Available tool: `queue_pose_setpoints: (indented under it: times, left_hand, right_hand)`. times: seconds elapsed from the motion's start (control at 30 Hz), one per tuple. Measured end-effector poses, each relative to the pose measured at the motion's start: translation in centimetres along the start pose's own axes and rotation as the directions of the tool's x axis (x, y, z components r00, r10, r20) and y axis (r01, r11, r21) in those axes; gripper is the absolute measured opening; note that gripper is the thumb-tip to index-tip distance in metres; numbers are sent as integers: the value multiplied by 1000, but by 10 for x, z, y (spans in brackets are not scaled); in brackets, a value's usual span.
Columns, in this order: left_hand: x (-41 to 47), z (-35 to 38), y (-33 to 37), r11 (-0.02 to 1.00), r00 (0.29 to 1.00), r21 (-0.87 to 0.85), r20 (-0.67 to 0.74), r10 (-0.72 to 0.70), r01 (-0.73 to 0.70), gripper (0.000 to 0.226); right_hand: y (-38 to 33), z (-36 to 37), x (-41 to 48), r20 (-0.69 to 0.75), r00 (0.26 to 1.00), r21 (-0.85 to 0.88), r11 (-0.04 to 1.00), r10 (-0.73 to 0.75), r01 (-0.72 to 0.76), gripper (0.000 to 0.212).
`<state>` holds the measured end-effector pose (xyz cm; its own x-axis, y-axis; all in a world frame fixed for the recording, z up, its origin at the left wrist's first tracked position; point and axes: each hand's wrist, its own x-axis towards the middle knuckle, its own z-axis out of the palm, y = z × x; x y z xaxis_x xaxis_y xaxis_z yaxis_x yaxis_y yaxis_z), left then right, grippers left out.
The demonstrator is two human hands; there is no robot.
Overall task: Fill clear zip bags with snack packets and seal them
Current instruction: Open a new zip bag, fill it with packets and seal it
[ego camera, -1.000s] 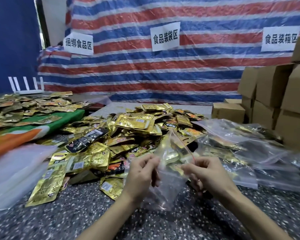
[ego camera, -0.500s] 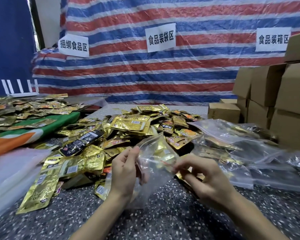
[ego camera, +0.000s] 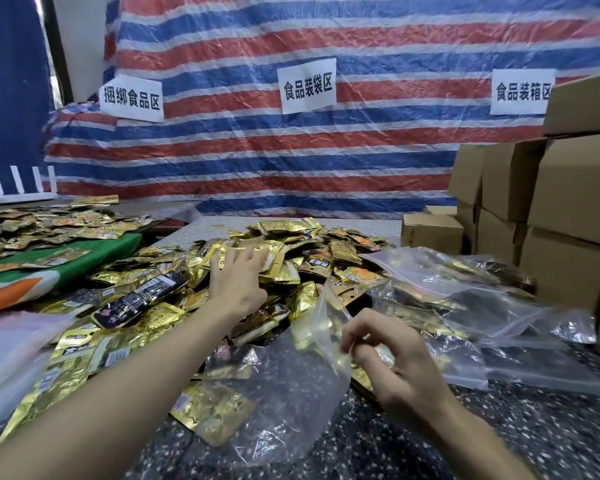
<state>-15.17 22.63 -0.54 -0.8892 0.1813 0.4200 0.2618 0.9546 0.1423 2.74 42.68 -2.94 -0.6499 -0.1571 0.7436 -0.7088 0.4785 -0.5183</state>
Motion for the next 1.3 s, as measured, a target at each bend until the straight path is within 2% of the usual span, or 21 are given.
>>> queue_pose_setpoints:
  times: [0.07,0.17,0.33,0.43,0.53,0.63,0.7,0.77,0.9,1.03,1.3]
  left_hand:
    - [3,4,-2,1000,998,1,-61,-1,1,66]
    - [3,3,-3,995,962,-103,-272,-17,-12,38]
    - [-2,-29,-5,911,896,-412,-412,-168,-18,23]
    - [-14,-69,2,801,847,-584,-486,-215,-132,17]
    - [-35,-107,15,647,835,-729,-486,-257,-225,9]
    - [-64,-132,32,429,890,-872,-371,-265,-235,14]
    - [-81,-138,44,384,925,-896,-319,-204,-224,13]
    - [-93,-136,55,392,941,-895,-297,-162,-215,14]
    - [-103,-116,64,562,920,-791,-371,-126,-242,16]
    - [-103,-102,62,643,900,-727,-415,-134,-240,17]
    - [-110,-91,82,684,879,-684,-459,-130,-256,23]
  right_hand:
    - [0,0,0,5,1000,-11,1000,1,-1,16]
    - [1,0,0,18,1000,-11,1000,12,-11,17]
    - [-1,-1,0,27,1000,11,1000,-1,1,17]
    - [-1,-1,0,37,999,25,999,-21,20,17]
    - [-2,-1,0,39,998,47,998,-39,38,17]
    - [-1,1,0,45,998,53,998,-46,43,15]
    - [-2,2,0,43,997,64,997,-56,53,15]
    - [-4,2,0,36,996,103,991,-85,81,14]
    - [-5,2,-2,-1,994,211,971,-112,109,6]
    - [-4,4,-1,-74,990,158,979,-120,131,7]
    - [-5,8,0,-75,978,111,973,-197,205,11]
